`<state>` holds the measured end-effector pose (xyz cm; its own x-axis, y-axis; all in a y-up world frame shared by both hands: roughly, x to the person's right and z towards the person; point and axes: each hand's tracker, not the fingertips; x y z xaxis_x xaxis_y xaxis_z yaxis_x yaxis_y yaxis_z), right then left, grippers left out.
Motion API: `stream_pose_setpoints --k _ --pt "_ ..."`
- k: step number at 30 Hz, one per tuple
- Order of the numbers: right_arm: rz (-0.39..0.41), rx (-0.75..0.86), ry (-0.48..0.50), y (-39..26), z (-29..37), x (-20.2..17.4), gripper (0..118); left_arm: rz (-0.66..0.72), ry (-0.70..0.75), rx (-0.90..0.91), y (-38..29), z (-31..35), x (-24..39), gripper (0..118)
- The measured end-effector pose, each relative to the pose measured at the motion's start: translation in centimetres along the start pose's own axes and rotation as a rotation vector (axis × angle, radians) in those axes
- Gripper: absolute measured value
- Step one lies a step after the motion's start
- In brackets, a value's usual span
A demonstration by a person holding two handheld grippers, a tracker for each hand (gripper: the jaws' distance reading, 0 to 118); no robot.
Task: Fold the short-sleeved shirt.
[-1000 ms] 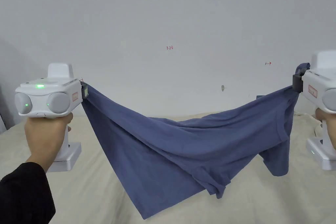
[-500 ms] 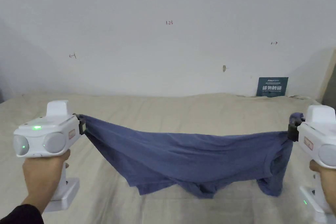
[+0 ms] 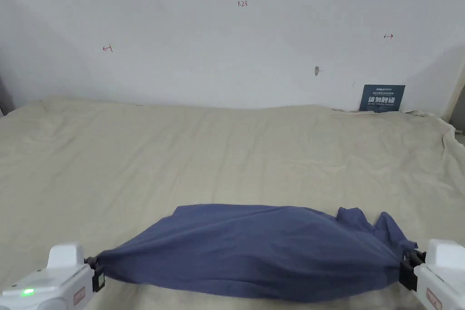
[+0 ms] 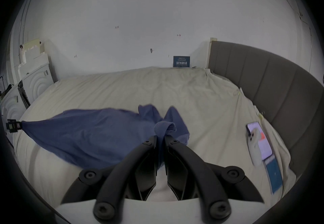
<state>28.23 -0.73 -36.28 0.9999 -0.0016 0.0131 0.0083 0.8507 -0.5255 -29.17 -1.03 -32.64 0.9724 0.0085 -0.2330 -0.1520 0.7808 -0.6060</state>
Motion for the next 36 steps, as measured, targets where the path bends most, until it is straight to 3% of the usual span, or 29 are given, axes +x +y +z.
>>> stream_pose_setpoints --k 8,21,25,36 --pt "-0.046 -0.044 0.035 -6.2 6.3 0.6 6 -0.026 0.011 -0.071 -6.8 5.2 -2.0 1" --pt "-0.079 -0.059 0.043 -12.1 14.4 2.3 6 -0.004 0.035 -0.094 -11.0 10.9 -4.8 1" --pt "-0.029 -0.089 0.022 -13.5 14.0 1.6 6 -0.026 0.050 -0.111 -11.8 10.2 -3.6 1" --pt "-0.052 -0.261 -0.053 -16.0 9.5 0.8 6 0.007 0.064 -0.224 -13.3 5.4 -0.5 1"
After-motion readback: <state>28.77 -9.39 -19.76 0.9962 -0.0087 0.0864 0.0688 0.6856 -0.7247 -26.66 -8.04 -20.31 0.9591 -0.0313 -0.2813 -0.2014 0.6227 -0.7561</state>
